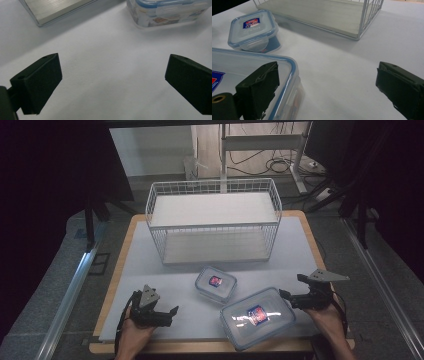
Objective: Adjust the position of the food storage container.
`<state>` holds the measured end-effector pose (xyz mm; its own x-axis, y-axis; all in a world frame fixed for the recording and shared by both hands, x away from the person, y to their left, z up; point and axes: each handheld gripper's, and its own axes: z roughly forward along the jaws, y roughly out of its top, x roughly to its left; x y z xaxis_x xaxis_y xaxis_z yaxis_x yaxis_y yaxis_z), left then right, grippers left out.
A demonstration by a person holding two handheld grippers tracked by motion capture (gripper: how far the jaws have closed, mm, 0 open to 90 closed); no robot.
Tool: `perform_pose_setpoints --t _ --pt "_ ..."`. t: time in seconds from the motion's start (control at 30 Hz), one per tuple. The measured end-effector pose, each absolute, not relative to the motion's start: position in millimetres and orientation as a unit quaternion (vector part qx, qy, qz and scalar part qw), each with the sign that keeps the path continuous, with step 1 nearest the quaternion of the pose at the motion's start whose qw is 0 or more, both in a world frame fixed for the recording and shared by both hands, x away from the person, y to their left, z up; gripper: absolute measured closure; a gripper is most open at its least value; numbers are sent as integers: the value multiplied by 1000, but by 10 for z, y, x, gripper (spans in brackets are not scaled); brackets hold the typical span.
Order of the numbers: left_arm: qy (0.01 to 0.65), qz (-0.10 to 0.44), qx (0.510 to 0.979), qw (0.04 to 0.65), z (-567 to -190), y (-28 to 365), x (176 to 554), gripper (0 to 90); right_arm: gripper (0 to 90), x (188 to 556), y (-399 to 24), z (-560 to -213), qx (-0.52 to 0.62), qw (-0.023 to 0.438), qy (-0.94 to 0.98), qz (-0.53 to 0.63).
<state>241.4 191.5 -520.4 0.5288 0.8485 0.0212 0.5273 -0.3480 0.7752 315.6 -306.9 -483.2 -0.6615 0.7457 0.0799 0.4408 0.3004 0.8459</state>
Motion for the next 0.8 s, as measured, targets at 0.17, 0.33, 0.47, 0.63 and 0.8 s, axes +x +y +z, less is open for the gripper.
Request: perform_pose_setpoints --t 0.17,0.33,0.47,0.63,0.8 --pt "442 210 789 372 -5212 1926 2426 10 51 3157 -3063 -4839 381 168 788 453" --pt "449 203 785 375 -5202 1918 2434 34 52 3155 -3040 -4843 385 171 787 450" --pt "444 207 786 376 -5188 1885 2430 58 52 3156 -3033 -4846 390 170 787 447" --pt "429 195 785 402 -5136 1841 2416 202 52 3155 -3022 -4846 392 173 786 445" --pt "417 165 790 419 -5079 1754 2454 569 63 3153 -2998 -4851 395 179 787 438"
